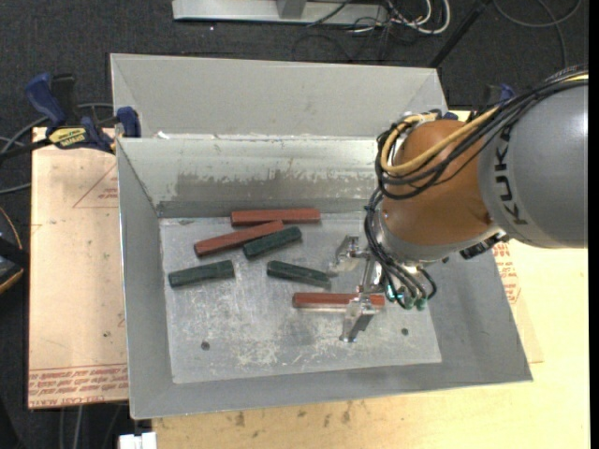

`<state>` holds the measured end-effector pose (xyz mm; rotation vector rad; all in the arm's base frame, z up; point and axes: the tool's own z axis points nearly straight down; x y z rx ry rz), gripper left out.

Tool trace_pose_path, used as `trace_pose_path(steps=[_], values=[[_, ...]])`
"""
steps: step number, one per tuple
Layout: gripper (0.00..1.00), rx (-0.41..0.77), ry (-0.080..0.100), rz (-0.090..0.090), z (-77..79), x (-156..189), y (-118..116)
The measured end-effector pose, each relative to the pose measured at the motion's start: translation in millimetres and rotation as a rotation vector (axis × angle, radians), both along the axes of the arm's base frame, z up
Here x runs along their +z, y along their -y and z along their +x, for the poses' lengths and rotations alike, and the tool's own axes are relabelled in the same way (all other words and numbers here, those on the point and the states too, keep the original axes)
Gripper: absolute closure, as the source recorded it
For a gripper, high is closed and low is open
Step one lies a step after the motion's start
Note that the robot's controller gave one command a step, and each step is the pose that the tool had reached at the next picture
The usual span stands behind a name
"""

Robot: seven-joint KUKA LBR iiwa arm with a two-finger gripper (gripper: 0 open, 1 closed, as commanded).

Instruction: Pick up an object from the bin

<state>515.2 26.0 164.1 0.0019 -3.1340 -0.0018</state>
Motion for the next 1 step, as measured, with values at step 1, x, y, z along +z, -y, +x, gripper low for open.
trace_pose_path(steps=[1], values=[[0.0, -0.001, 0.008, 0.0, 1.9, 3.6, 0.2]])
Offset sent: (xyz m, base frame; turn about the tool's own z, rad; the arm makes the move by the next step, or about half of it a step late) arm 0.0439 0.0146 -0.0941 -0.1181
